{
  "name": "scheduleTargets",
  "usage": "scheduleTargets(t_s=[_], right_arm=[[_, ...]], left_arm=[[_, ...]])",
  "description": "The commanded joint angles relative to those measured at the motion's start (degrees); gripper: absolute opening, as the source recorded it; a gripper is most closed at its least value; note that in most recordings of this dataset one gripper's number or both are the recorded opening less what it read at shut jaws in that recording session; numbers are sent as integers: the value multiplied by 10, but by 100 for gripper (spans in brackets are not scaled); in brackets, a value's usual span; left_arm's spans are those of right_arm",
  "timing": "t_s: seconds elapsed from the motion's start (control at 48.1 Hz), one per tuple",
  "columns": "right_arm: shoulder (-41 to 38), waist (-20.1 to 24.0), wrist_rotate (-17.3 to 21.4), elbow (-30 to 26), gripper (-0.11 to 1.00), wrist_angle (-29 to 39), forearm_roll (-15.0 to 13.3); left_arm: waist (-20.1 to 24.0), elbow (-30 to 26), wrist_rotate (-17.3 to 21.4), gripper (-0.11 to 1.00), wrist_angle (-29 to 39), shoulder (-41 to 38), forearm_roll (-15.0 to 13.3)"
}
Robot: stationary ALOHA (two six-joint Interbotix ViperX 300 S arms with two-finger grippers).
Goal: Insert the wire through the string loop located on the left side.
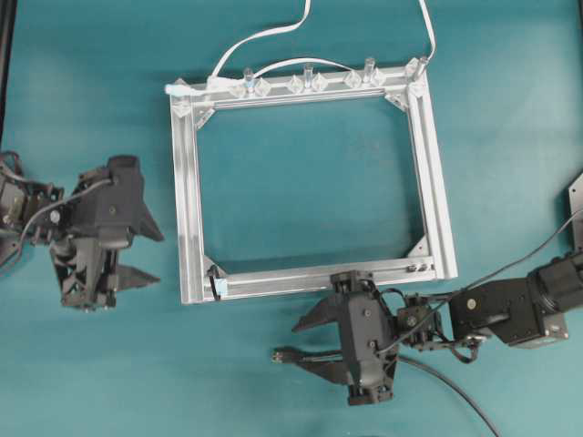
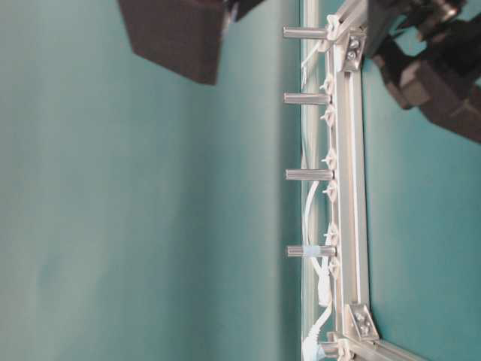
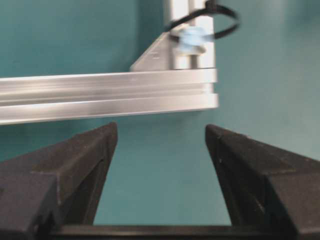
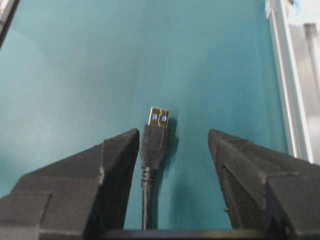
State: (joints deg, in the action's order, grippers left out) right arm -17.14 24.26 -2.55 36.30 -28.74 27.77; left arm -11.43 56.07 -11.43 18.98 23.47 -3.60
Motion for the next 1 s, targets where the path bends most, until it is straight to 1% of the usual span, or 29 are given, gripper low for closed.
scheduleTargets(t_s=[0.0,0.166,0.395,0.79,0.977], right_arm=[[5,2,0,-12,62,2,2],[-10,3,0,-21,62,11,3],[-33,3,-1,-42,62,45,2],[-48,3,-1,-43,62,51,2],[-48,4,-1,-44,60,70,2]], left_arm=[[-13,-12,-6,76,-16,-1,1],[-18,-18,-6,77,-20,-11,1],[-18,-20,-7,87,-21,-18,1],[-18,-18,-7,87,-21,-18,1],[-18,-18,-7,87,-20,-18,1]])
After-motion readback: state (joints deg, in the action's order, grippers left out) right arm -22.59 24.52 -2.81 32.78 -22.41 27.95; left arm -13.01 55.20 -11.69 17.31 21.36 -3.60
